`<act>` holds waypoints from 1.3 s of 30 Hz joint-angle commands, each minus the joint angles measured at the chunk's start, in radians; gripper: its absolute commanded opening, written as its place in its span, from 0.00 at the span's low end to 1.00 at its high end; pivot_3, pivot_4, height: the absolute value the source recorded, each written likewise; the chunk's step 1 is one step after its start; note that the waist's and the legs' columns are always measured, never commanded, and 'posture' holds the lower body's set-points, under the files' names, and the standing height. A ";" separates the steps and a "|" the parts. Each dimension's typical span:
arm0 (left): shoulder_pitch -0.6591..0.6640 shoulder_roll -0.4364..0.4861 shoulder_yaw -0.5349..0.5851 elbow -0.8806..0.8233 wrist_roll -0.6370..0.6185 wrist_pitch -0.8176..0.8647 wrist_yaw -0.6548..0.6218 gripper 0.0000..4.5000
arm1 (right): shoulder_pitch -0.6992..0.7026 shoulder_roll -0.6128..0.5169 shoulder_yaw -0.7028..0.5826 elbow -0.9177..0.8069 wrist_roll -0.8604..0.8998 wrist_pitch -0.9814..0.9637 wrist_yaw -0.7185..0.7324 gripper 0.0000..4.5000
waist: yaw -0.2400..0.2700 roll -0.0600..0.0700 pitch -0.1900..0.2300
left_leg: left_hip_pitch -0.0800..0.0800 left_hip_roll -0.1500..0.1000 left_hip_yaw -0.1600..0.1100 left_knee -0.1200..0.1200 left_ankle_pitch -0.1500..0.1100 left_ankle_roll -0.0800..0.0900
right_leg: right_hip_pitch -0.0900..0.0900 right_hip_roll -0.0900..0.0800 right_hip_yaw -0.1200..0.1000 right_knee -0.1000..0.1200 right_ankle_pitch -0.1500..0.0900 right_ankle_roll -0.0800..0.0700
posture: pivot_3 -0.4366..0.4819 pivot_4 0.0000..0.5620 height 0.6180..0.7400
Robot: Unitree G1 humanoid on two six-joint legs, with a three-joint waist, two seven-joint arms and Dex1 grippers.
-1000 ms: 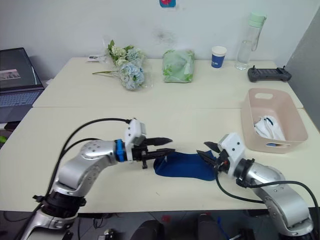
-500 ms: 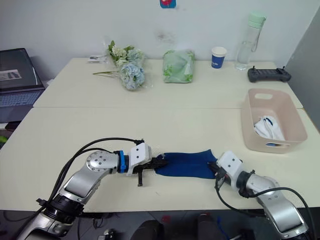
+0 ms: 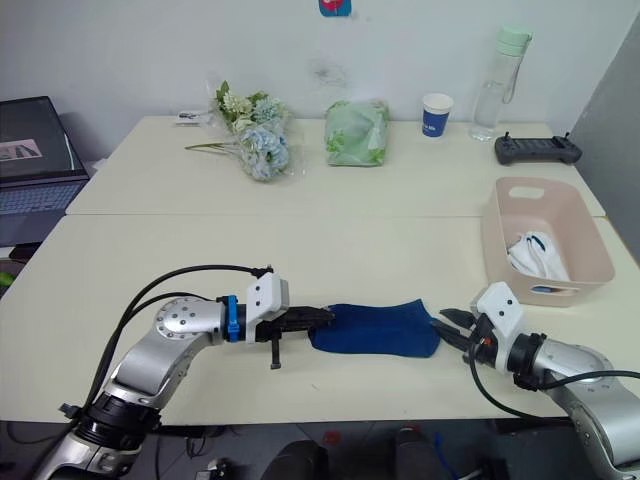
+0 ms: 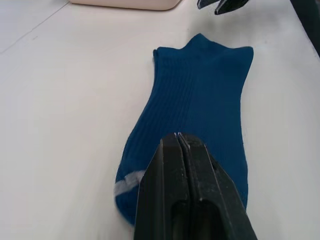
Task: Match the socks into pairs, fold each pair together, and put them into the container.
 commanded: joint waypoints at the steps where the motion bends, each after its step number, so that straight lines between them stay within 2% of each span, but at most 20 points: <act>1: -0.015 0.000 0.014 -0.046 -0.018 -0.019 -0.014 0.00 | -0.008 0.002 0.005 0.010 0.001 0.031 -0.013 0.68 | 0.001 0.000 0.000 | 0.000 0.000 0.000 0.000 0.000 0.000 | 0.000 0.000 0.000 0.000 0.000 0.000 | 0.48 0.27 1.00; 5: -0.011 -0.013 0.010 -0.062 -0.012 -0.016 -0.001 0.00 | 0.001 -0.001 0.032 0.019 0.014 0.067 0.007 0.99 | 0.001 0.000 0.000 | 0.000 0.000 0.000 0.000 0.000 0.000 | 0.000 0.000 0.000 0.000 0.000 0.000 | 0.48 0.27 1.00; 11: 0.014 -0.023 0.002 -0.074 -0.001 -0.023 0.008 0.00 | -0.001 -0.019 0.093 0.001 0.001 0.084 0.028 0.99 | -0.001 0.000 0.000 | 0.000 0.001 0.000 0.000 0.000 0.000 | 0.000 0.000 0.000 0.000 0.000 0.000 | 0.48 0.27 1.00; 15: 0.021 -0.032 0.002 -0.081 0.002 -0.022 0.014 0.00 | -0.013 0.018 0.076 0.003 0.024 0.098 0.003 0.79 | 0.000 0.000 0.000 | 0.001 0.000 0.000 0.000 0.000 0.000 | 0.001 0.000 0.000 0.000 0.000 0.000 | 0.48 0.27 1.00; 19: 0.029 -0.034 0.002 -0.087 0.006 -0.026 0.019 0.00 | -0.031 0.057 0.030 0.023 0.066 0.146 -0.016 0.46 | 0.000 0.000 0.000 | 0.001 0.000 0.000 0.000 0.000 0.000 | 0.001 0.000 0.000 0.000 0.000 0.000 | 0.48 0.27 1.00; 25: 0.034 -0.034 0.004 -0.094 -0.001 -0.032 0.016 0.00 | -0.080 0.122 -0.083 0.071 0.227 0.313 -0.063 0.01 | 0.001 0.000 0.000 | 0.001 0.000 0.000 0.000 0.000 0.000 | 0.002 0.000 0.000 0.000 0.000 0.000 | 0.48 0.27 1.00; 29: 0.022 -0.051 -0.001 -0.098 -0.037 -0.007 0.002 0.00 | -0.130 0.174 -0.188 0.114 0.380 0.462 -0.128 0.00 | 0.000 0.000 0.000 | 0.001 0.001 0.000 0.000 0.000 0.000 | 0.002 0.000 0.000 0.000 0.000 0.000 | 0.48 0.27 1.00; 34: -0.029 -0.114 -0.067 -0.059 -0.023 0.028 -0.007 0.00 | -0.120 0.128 -0.207 0.109 0.403 0.504 -0.128 0.00 | 0.003 0.000 0.000 | 0.001 0.000 0.000 0.000 0.000 0.000 | 0.002 0.000 0.000 -0.001 0.000 0.000 | 0.48 0.27 1.00; 39: -0.109 -0.214 -0.156 0.073 0.044 0.014 0.017 0.00 | -0.119 0.119 -0.221 0.106 0.432 0.513 -0.136 0.00 | 0.009 0.000 -0.001 | 0.001 -0.001 0.001 0.000 0.000 0.001 | 0.003 0.002 0.000 -0.001 0.000 0.000 | 0.48 0.27 1.00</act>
